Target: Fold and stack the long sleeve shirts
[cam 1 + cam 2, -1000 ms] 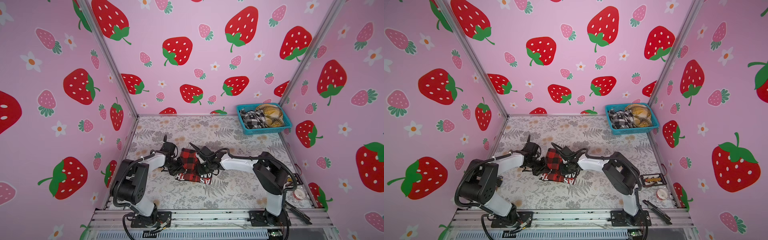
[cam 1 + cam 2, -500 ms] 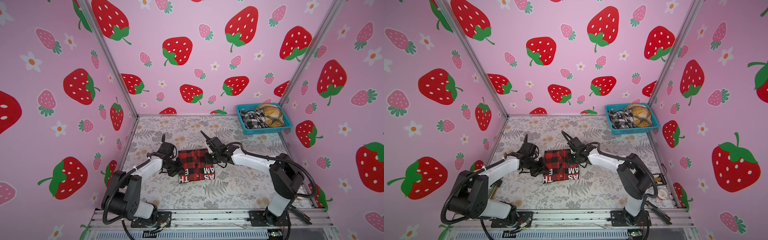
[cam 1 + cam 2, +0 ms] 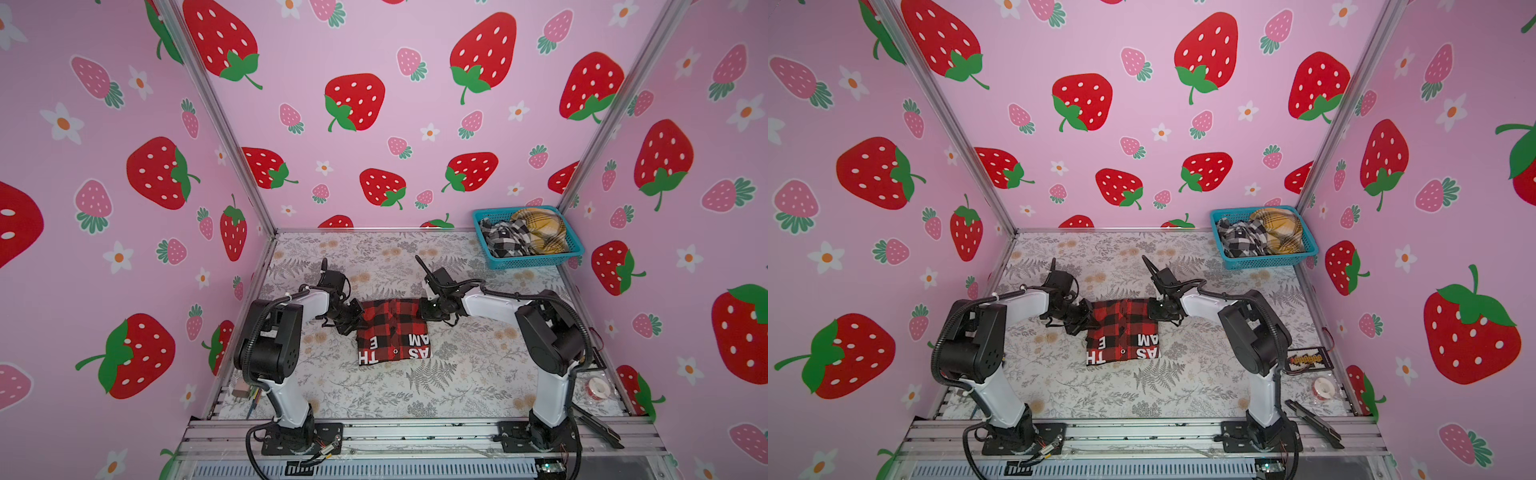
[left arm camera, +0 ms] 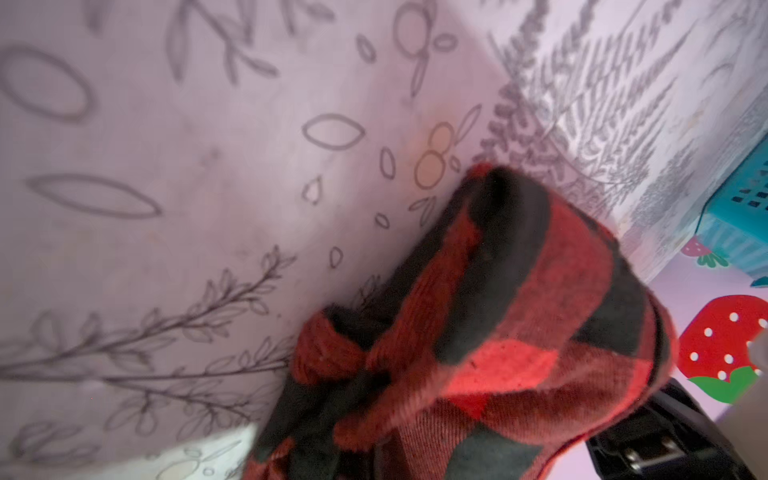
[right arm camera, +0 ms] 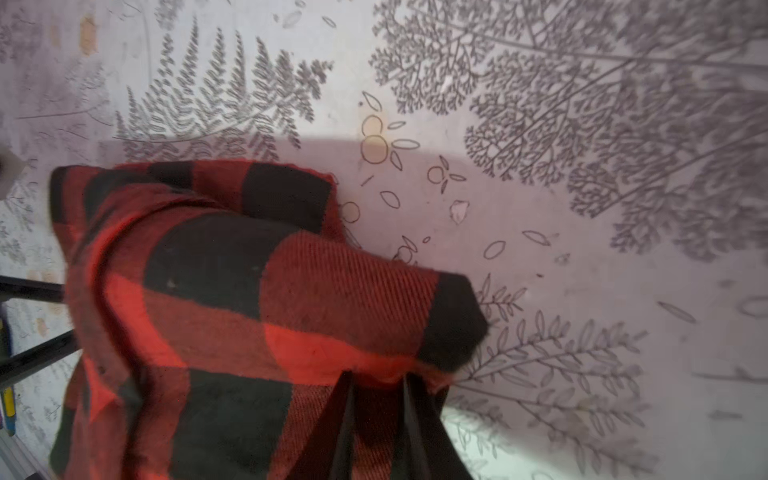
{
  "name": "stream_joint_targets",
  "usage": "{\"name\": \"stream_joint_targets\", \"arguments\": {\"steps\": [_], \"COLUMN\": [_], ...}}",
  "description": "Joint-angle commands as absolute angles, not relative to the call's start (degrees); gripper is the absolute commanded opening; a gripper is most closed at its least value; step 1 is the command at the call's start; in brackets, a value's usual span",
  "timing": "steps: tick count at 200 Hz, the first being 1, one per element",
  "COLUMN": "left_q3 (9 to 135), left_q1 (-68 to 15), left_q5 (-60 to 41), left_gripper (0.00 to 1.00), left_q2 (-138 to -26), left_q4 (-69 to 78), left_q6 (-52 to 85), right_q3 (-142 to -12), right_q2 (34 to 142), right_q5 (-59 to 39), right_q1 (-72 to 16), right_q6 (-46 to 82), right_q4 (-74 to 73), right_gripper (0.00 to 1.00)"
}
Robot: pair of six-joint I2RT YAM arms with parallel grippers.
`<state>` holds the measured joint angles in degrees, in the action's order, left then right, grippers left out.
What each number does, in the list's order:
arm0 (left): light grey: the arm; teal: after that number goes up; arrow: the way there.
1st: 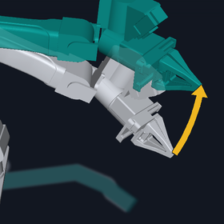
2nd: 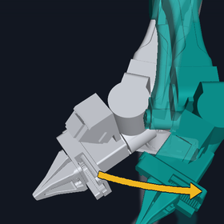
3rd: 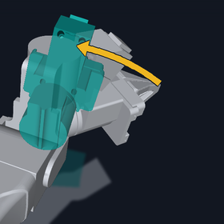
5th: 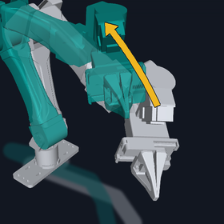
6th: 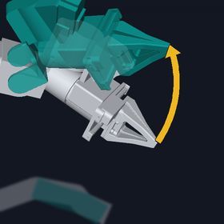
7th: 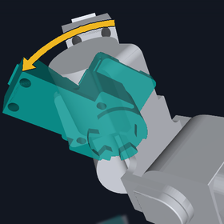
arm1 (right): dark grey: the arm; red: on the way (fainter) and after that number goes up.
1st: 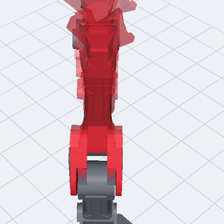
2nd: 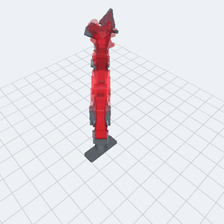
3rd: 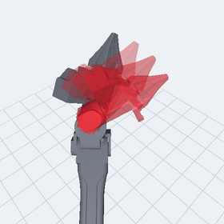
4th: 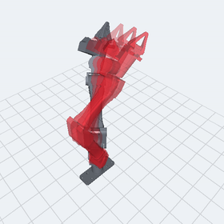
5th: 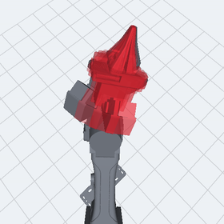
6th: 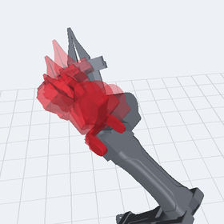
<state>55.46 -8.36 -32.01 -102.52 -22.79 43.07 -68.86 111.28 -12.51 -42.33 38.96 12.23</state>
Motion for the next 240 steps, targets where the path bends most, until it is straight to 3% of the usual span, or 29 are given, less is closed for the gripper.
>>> {"name": "stream_joint_targets", "arguments": {"steps": [1, 76, 158, 211, 240], "left_q3": [53.43, 60.5, 68.03, 67.48, 67.76], "left_q1": [-7.14, -6.86, -5.74, -5.36, -5.36], "left_q5": [-29.36, -31.43, -31.03, -31.28, -31.12], "left_gripper": [0.0, 0.02, 0.0, 0.0, 0.16], "left_q2": [-103.81, -98.0, -110.3, -109.07, -101.33], "left_q4": [-22.12, -25.32, -25.07, -25.42, -28.44], "left_q6": [43.71, 45.5, 46.52, 46.24, 44.2], "right_q3": [-69.08, -72.4, -82.78, -85.69, -84.22], "right_q2": [112.62, 104.67, 118.18, 119.87, 114.07], "right_q5": [-13.83, -10.99, -11.58, -10.88, -7.63], "right_q1": [-41.91, -44.39, -45.58, -45.62, -45.62], "right_q6": [38.94, 37.13, 34.9, 34.37, 33.61], "right_q4": [11.43, 15.15, 18.01, 18.72, 19.92], "right_gripper": [0.23, 0.26, 0.25, 0.25, 0.27]}}
